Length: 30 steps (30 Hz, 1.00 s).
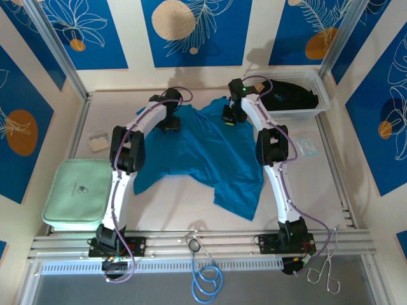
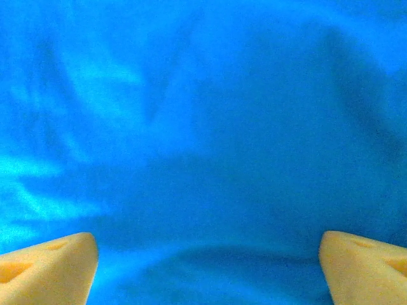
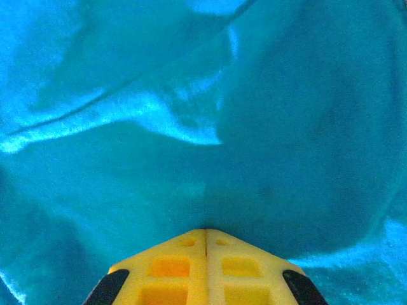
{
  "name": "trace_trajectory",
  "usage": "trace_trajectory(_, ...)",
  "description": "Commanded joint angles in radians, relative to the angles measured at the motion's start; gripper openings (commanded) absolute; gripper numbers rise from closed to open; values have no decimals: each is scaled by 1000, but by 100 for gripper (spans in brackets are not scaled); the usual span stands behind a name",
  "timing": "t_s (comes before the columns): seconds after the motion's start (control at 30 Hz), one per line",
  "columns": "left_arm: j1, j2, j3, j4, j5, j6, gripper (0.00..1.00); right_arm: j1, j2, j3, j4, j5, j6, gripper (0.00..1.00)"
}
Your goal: Fold and stack the t-shirts
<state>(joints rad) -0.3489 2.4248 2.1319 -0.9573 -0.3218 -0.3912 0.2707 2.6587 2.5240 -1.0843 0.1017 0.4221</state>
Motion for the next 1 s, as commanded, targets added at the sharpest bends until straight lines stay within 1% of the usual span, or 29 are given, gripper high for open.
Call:
trace_trajectory(0.0,-2,-215,-70,-55,-20,27,94,37,-185,-131,8,29,-61,3)
trace_trajectory(0.13,-6,-446,-215,-69,-38,22,93,83,-416,-387,96,66,-83,18)
trace_trajectory(0.23,-5,-620,-384,-67,-33,-9,93,131,-588,-612,171,69,-96,28)
trace_trajectory(0.33,-6,-778,-595,-45,21,-68,91,185,-744,-833,245,43,-101,35)
trace_trajectory(0.4,-6,-866,-731,-32,78,-112,87,230,-839,-983,293,16,-103,42)
trace_trajectory(0.43,-6,-903,-787,-21,104,-132,86,254,-877,-1031,312,2,-106,43)
trace_trajectory(0.5,-6,-978,-907,-5,149,-176,84,328,-954,-1153,346,-16,-113,48)
trace_trajectory(0.57,-6,-1036,-1004,11,167,-210,83,407,-1005,-1244,369,-16,-112,50)
trace_trajectory(0.67,-6,-1082,-1113,33,160,-241,83,527,-1042,-1348,397,-6,-94,52)
trace_trajectory(0.73,-6,-1076,-1140,48,145,-247,83,583,-1035,-1387,419,10,-81,52)
trace_trajectory(0.83,-6,-1034,-1127,81,109,-243,83,620,-986,-1397,442,60,-72,52)
trace_trajectory(0.97,-5,-936,-1035,100,69,-216,83,642,-924,-1372,493,144,-94,51)
